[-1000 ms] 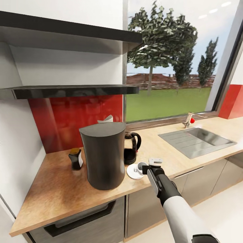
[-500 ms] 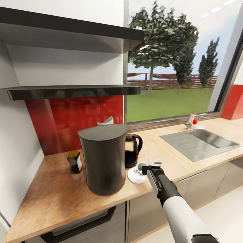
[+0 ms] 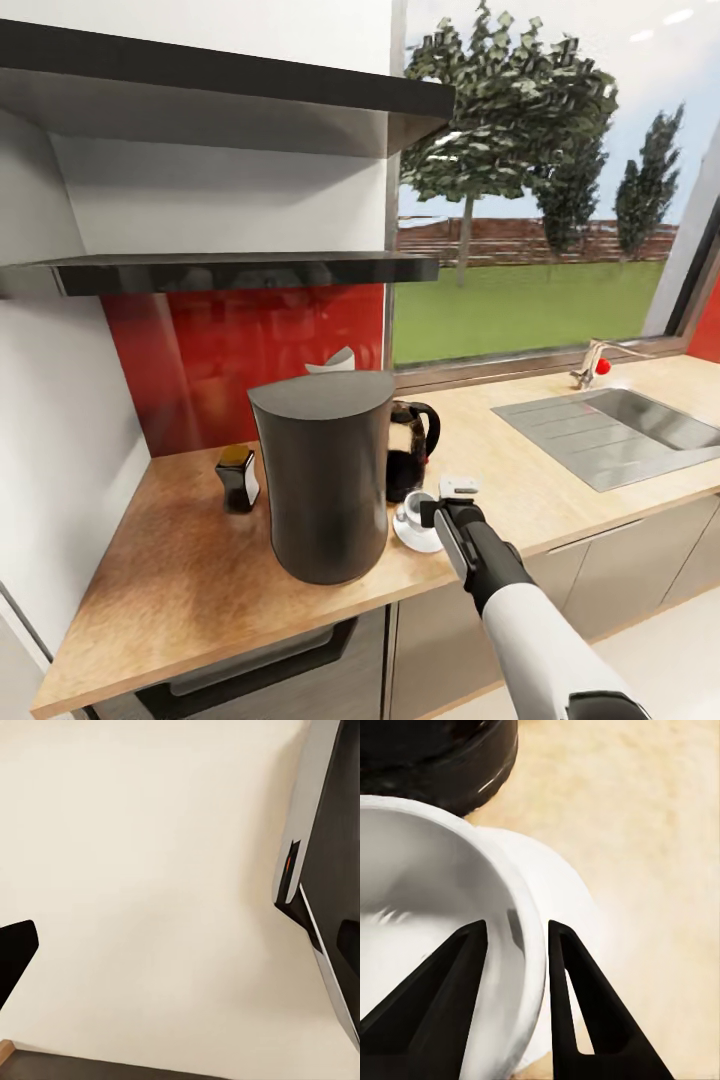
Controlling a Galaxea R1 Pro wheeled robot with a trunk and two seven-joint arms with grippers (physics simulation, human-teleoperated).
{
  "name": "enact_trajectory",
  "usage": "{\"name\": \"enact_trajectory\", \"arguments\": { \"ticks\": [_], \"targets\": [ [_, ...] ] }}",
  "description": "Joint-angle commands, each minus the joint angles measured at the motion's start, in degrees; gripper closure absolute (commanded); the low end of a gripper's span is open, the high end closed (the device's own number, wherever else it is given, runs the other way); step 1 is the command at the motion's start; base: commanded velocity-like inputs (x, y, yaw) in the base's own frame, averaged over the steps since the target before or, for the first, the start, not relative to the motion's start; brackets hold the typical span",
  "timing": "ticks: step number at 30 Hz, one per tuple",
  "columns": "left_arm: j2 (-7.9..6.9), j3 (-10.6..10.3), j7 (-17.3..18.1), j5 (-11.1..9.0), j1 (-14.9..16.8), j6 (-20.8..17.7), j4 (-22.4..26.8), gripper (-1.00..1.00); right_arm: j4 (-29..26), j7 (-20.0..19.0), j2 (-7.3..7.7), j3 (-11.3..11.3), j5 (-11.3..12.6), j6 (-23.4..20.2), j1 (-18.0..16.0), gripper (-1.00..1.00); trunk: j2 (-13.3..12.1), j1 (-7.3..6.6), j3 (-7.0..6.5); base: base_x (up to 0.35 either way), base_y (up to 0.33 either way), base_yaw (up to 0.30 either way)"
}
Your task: Set up a coffee station on the kitchen countertop: keep the coffee maker on the countertop, move the bottle of coffee from the kitchen shelf to the counter next to the coffee maker, place a paper coffee filter on top of the coffee maker, put the saucer next to the coffee maker with the coffee cup on the saucer, and place the electric kettle next to the coffee maker.
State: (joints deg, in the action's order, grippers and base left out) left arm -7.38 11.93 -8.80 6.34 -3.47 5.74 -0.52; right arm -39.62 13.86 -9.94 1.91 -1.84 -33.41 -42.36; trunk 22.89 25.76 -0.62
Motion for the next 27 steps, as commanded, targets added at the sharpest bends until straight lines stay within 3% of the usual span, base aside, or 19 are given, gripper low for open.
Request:
{"name": "enact_trajectory", "arguments": {
  "ticks": [1,27],
  "targets": [
    [0.00,0.46,-0.17,0.61,-0.02,0.24,-0.06,-1.00,0.14,-0.06,-0.06,0.19,-0.18,-0.26,-0.01,1.00,0.03,0.02,0.00,0.000,0.000,0.001],
    [0.00,0.38,-0.10,0.61,-0.04,0.24,-0.09,-1.00,2.36,0.03,-0.06,0.28,-0.18,-0.22,-0.01,1.00,0.03,0.02,0.00,0.046,-0.016,0.000]
  ]
}}
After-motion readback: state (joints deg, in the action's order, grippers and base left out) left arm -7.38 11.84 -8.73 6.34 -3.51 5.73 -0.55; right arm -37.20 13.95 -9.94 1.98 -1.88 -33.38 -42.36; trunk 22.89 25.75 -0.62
